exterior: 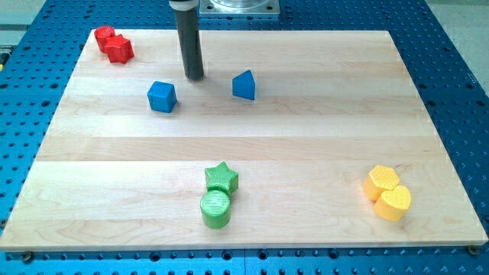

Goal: Move the blue cube to the bottom left corner of the board

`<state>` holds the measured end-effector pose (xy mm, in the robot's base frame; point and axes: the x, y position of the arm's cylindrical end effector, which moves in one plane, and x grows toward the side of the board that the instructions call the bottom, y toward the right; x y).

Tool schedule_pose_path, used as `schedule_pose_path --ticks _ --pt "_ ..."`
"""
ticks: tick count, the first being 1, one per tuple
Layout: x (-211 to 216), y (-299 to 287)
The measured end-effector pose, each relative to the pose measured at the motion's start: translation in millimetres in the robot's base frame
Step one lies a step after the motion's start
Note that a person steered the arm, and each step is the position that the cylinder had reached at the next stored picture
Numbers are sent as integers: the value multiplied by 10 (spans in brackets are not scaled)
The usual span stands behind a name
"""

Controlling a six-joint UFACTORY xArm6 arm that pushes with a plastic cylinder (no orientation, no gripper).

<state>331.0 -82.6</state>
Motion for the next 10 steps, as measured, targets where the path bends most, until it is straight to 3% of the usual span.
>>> schedule_pose_path --ticks 1,2,3,4,6,7,8,9,10 --pt "740 -1209" --pt "1417 -1682" --pt "674 -1445" --pt "886 -611" --pt "1824 -1492" --pt "1207 -990" --pt "1808 -876" --pt "2045 -1210" --pt "1774 -1104"
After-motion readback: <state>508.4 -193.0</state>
